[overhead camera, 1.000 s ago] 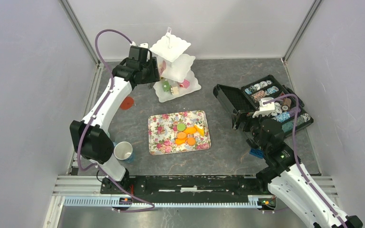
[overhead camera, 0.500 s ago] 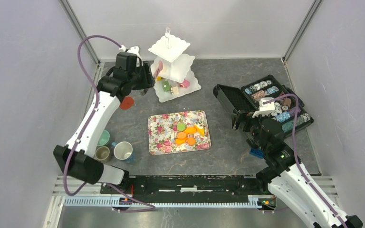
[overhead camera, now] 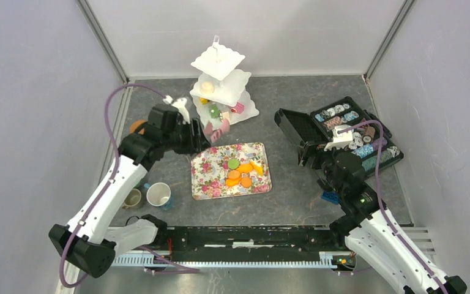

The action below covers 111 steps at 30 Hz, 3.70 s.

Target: Serve the afternoon tea

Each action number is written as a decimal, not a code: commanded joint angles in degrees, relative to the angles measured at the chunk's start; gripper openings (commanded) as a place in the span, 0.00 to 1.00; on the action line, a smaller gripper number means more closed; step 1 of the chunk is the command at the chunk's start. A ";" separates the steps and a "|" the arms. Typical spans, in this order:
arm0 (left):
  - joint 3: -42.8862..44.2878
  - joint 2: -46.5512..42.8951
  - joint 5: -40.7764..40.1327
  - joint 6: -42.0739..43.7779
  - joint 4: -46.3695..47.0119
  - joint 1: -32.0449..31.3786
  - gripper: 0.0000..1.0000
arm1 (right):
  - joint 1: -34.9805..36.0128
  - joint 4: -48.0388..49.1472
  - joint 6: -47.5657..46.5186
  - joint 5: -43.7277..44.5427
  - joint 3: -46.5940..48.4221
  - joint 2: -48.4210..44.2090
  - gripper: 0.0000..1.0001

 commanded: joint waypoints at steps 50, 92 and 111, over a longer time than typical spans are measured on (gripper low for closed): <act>-5.63 19.10 -19.82 -27.81 14.03 -37.94 0.63 | 0.25 -1.03 -0.28 0.94 0.80 -3.62 0.98; -0.02 23.78 -26.69 -18.27 9.06 -37.98 0.34 | 0.25 0.28 0.03 0.14 -0.50 -2.09 0.98; 14.33 26.25 -34.80 -8.79 3.04 -37.92 0.28 | 0.25 0.66 -0.25 0.98 0.75 -1.29 0.98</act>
